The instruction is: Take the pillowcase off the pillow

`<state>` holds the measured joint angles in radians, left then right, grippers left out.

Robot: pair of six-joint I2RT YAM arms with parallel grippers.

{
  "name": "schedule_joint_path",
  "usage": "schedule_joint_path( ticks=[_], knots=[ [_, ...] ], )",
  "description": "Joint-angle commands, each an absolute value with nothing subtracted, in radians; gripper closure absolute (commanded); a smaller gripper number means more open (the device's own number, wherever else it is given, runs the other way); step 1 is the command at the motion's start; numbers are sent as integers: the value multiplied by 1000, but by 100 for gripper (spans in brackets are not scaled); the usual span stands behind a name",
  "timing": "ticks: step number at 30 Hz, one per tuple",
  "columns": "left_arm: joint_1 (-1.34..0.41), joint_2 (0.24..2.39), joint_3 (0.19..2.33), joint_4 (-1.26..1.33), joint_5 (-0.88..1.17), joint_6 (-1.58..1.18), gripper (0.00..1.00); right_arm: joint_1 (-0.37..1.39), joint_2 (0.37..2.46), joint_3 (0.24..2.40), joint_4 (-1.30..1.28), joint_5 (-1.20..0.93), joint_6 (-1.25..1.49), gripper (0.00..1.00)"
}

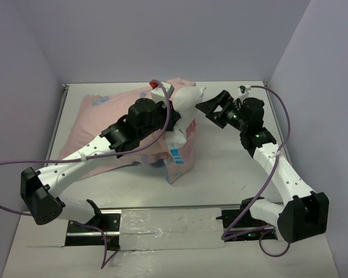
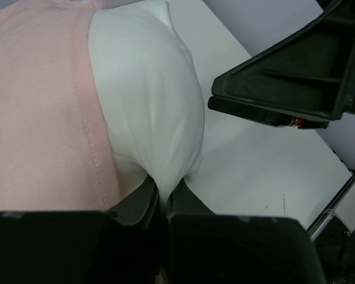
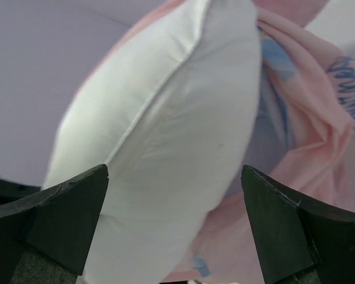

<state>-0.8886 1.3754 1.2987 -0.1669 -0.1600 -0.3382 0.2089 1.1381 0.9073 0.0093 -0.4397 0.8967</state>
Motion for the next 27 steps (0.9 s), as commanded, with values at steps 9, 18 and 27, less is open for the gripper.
schedule_joint_path(
  ticks=[9, 18, 27],
  knots=[
    [-885, 1365, 1284, -18, -83, -371, 100, 210, 1175, 936, 141, -494, 1021, 0],
    [-905, 1381, 1292, -15, -32, -341, 100, 348, 1400, 1071, 89, -557, 974, 0],
    [-920, 1379, 1310, -15, -9, -302, 100, 405, 1525, 996, 455, -632, 1163, 100]
  ],
)
